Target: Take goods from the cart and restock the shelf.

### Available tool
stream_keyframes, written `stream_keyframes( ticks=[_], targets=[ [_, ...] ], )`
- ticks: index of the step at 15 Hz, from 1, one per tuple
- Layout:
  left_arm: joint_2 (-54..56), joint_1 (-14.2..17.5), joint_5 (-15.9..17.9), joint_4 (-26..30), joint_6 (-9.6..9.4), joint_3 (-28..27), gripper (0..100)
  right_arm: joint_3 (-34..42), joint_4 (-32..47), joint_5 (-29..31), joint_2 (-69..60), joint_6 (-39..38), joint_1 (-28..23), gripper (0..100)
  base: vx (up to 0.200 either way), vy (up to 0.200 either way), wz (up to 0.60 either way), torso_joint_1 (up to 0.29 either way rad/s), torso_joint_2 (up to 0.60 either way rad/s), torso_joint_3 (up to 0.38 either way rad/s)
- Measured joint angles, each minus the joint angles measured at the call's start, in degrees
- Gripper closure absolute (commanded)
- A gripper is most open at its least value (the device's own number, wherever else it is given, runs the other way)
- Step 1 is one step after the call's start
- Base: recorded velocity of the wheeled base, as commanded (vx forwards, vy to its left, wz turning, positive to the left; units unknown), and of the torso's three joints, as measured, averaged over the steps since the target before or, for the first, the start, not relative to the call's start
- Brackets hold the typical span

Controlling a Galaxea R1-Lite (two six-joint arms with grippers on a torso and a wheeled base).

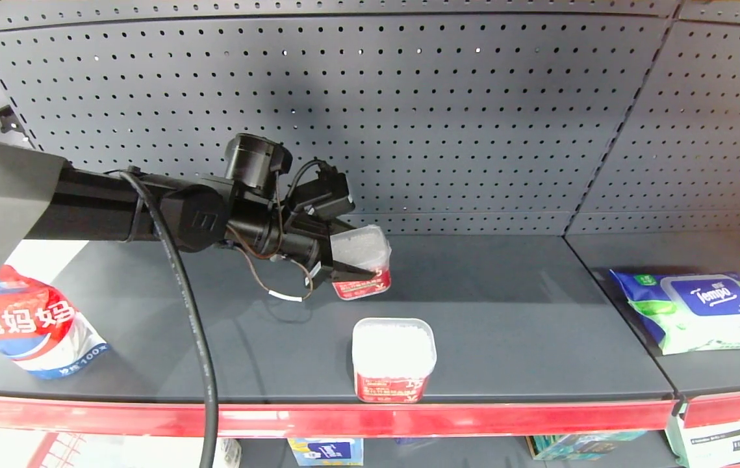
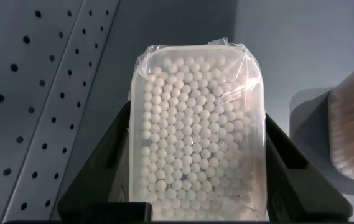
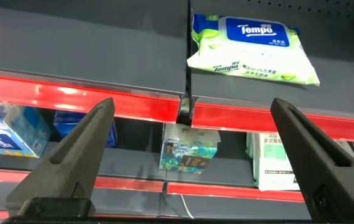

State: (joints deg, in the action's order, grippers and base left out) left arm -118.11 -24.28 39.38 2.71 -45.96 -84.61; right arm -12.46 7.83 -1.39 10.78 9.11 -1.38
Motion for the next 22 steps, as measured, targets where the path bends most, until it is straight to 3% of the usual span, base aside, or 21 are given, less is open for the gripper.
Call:
stream_keyframes(
  ticks=[10, 11, 18, 22],
  targets=[
    [-0.11, -0.33, -0.67, 1.26, 0.15, 0.02, 100, 0.59, -0.02, 0.44, -0.3, 0.09, -0.2, 0, 0.0, 0.0, 0.0, 0.0, 0.0, 0.0],
    [-0.11, -0.33, -0.68, 1.28, 0.12, 0.05, 0, 0.72, -0.02, 0.49, -0.37, 0.11, -0.2, 0, 0.0, 0.0, 0.0, 0.0, 0.0, 0.0],
    [-0.21, -0.05, -0.71, 1.34, -0.07, 0.72, 0, 1.38, -0.02, 0.63, -0.91, 0.11, -0.2, 0, 0.0, 0.0, 0.0, 0.0, 0.0, 0.0],
    [2.24, 2.84, -0.79, 1.3, -0.51, 5.53, 0, 1.61, 0.0, 0.55, -1.05, 0.11, -0.2, 0, 0.0, 0.0, 0.0, 0.0, 0.0, 0.0]
  ],
)
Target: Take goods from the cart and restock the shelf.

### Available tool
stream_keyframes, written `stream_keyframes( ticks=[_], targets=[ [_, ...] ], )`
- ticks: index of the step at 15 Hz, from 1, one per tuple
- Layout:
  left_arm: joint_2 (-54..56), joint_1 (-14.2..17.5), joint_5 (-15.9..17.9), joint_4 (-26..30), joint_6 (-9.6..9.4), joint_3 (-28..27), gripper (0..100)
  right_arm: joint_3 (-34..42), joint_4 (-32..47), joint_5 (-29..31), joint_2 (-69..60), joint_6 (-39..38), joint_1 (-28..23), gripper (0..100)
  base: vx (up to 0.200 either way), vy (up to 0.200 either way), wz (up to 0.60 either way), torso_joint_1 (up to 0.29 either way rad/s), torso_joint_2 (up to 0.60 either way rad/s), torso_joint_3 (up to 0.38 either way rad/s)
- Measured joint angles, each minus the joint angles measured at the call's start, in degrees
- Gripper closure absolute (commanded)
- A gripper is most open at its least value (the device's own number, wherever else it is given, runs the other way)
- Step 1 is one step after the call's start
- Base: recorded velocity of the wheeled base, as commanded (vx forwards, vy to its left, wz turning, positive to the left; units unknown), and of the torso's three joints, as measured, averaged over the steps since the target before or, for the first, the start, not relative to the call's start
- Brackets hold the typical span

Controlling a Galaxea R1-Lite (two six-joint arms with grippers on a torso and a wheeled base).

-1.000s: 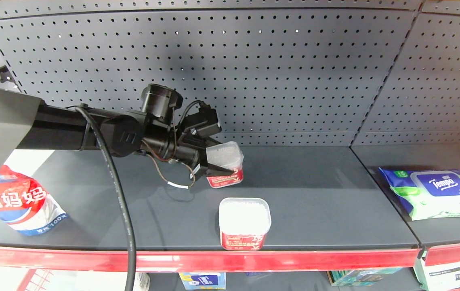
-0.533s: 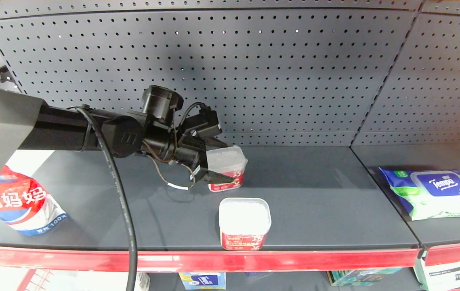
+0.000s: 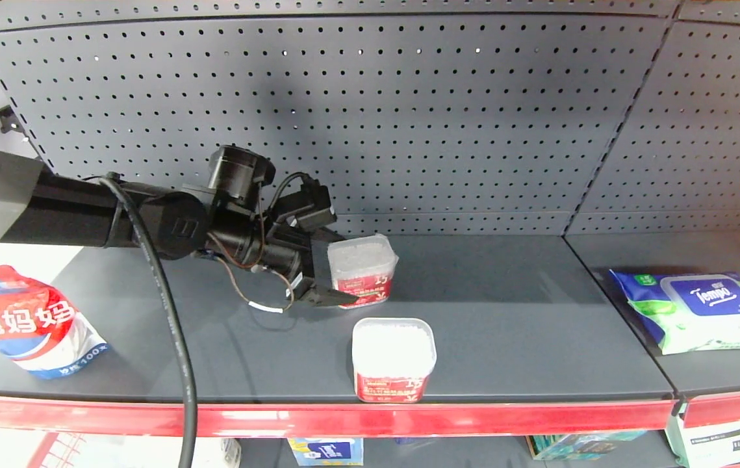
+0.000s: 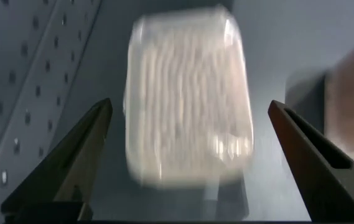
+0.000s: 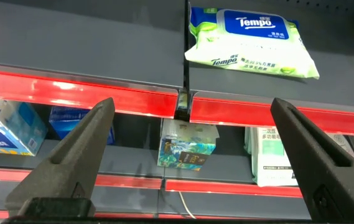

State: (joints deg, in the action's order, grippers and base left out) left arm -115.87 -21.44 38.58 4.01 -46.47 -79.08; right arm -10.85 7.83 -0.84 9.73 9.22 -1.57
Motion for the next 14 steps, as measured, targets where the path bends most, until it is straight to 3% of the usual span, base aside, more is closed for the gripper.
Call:
stream_keyframes(
  ticks=[3, 6, 14],
  targets=[
    [2.12, 2.49, -0.11, -0.18, 0.02, 3.93, 0, 0.2, 0.0, -0.02, -0.02, 0.0, 0.0, 0, 0.0, 0.0, 0.0, 0.0, 0.0, 0.0],
    [2.84, 2.95, -0.11, -0.32, 0.33, 4.17, 0, 0.27, 0.0, -0.02, -0.02, 0.0, 0.0, 0, 0.0, 0.0, 0.0, 0.0, 0.0, 0.0],
    [3.08, 1.41, 0.23, -0.34, 0.57, 4.28, 0, 0.44, -0.02, 0.06, -0.11, 0.0, 0.0, 0, 0.0, 0.0, 0.0, 0.0, 0.0, 0.0]
  ],
)
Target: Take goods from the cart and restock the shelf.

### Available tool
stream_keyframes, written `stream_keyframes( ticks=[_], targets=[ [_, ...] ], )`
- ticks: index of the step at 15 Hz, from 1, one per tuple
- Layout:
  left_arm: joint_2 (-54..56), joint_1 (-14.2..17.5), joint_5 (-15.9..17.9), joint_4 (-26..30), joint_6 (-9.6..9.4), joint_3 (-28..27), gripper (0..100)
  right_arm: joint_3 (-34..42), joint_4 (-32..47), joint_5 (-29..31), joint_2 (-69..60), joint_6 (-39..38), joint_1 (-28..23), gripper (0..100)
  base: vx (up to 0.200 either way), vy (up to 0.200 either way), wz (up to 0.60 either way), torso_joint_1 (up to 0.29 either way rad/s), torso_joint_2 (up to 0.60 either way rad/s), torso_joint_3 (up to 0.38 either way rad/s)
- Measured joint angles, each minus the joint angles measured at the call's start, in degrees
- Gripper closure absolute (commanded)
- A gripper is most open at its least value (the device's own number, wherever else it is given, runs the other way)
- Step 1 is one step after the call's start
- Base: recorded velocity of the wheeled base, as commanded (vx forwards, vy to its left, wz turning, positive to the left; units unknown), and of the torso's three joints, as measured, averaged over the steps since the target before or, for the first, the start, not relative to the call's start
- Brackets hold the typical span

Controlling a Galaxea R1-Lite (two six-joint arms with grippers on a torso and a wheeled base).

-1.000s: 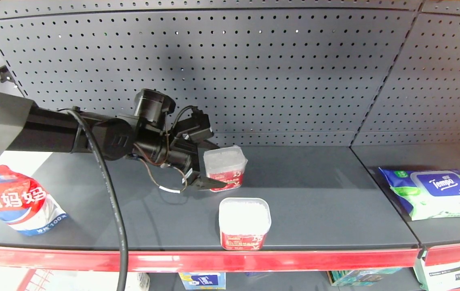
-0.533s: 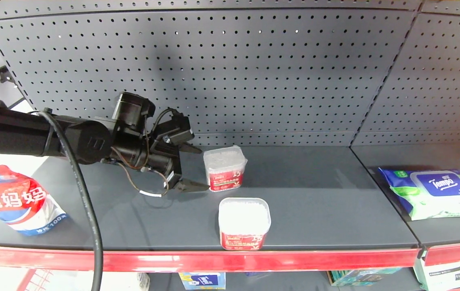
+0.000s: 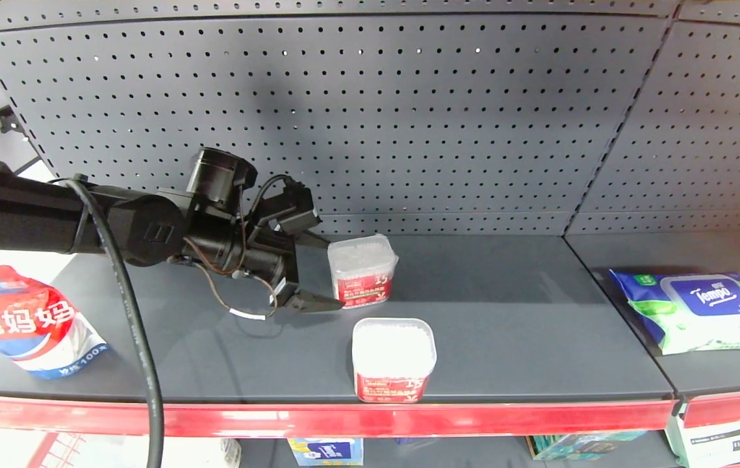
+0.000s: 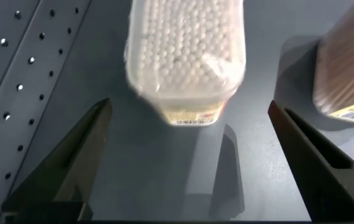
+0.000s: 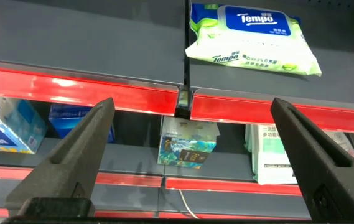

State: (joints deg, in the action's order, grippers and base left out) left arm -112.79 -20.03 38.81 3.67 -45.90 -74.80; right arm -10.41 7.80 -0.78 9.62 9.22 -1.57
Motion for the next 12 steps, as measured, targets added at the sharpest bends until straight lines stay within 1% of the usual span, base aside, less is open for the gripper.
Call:
stream_keyframes(
  ticks=[3, 6, 12],
  targets=[
    [-0.63, -0.09, -0.44, 0.05, 0.13, -0.59, 0, 0.09, 0.02, 0.0, -0.02, 0.0, 0.0, 0, 0.0, 0.0, 0.0, 0.0, 0.0, 0.0],
    [-1.95, -0.11, -1.79, 0.02, 0.2, -2.04, 0, 0.33, 0.0, 0.02, -0.04, 0.0, 0.0, 0, 0.0, 0.0, 0.0, 0.0, 0.0, 0.0],
    [-4.3, -0.2, -2.0, 0.12, 0.49, -5.74, 0, 0.41, 0.0, 0.1, -0.04, 0.0, 0.0, 0, 0.0, 0.0, 0.0, 0.0, 0.0, 0.0]
  ],
)
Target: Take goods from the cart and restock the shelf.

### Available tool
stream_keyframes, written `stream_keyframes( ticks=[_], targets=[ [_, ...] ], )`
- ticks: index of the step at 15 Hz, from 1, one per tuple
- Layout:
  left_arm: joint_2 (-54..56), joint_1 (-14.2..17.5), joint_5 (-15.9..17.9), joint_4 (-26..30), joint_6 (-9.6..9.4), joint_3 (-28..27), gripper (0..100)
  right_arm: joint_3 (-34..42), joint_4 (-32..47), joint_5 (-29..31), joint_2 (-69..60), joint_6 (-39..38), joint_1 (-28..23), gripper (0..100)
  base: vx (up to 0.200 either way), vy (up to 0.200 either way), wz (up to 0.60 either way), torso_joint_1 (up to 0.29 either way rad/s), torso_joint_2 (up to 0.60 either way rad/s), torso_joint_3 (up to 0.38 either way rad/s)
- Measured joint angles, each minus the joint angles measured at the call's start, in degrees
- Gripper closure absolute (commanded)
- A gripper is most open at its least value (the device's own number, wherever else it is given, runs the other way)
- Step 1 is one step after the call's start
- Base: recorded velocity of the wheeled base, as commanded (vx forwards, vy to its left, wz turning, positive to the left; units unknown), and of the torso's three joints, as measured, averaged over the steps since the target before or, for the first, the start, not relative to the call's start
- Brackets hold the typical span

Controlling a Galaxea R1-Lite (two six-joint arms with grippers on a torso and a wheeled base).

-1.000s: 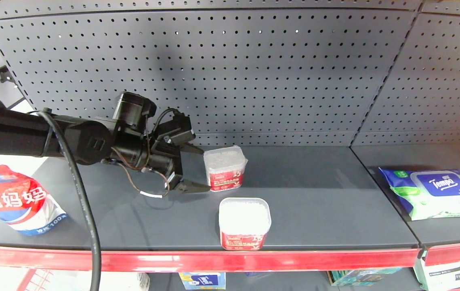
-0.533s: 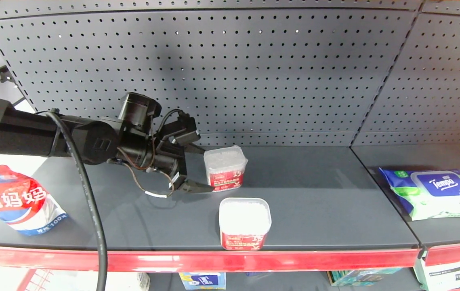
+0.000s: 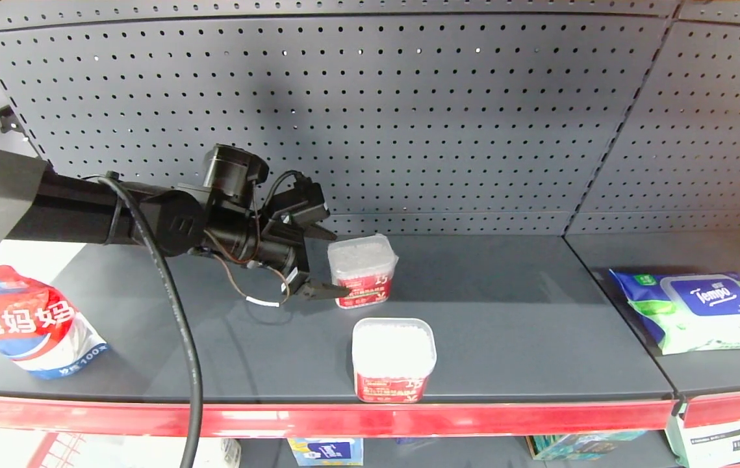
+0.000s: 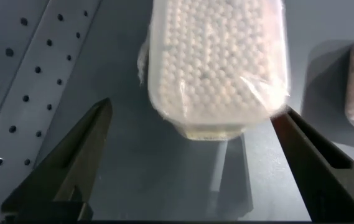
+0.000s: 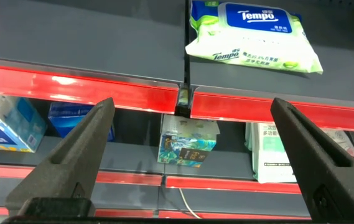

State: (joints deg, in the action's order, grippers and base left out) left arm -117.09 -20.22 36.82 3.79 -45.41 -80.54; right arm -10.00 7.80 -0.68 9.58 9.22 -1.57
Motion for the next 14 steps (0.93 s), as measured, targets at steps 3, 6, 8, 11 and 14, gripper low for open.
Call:
stream_keyframes(
  ticks=[3, 6, 8, 11, 14],
  targets=[
    [-0.6, 0.0, 0.0, 0.0, 0.23, -0.82, 0, 0.11, -0.01, 0.0, 0.0, 0.0, 0.0, 0, 0.0, 0.0, 0.0, 0.0, 0.0, 0.0],
    [-0.91, 0.02, 0.0, -0.02, 0.26, -0.96, 0, 0.3, -0.01, 0.02, -0.02, 0.0, 0.0, 0, 0.0, 0.0, 0.0, 0.0, 0.0, 0.0],
    [-1.18, 0.17, 0.0, 0.0, 0.23, -1.15, 0, 0.4, 0.0, 0.02, -0.05, 0.0, 0.0, 0, 0.0, 0.0, 0.0, 0.0, 0.0, 0.0],
    [-1.68, 0.44, 0.0, 0.0, 0.66, -1.87, 0, 0.63, -0.01, -0.05, -0.05, 0.0, -0.46, 0, 0.0, 0.0, 0.0, 0.0, 0.0, 0.0],
    [-2.1, 0.44, 0.0, 0.0, 1.35, -2.89, 0, 0.74, 0.0, -0.07, -0.33, 0.0, -0.74, 0, 0.0, 0.0, 0.0, 0.0, 0.0, 0.0]
  ],
)
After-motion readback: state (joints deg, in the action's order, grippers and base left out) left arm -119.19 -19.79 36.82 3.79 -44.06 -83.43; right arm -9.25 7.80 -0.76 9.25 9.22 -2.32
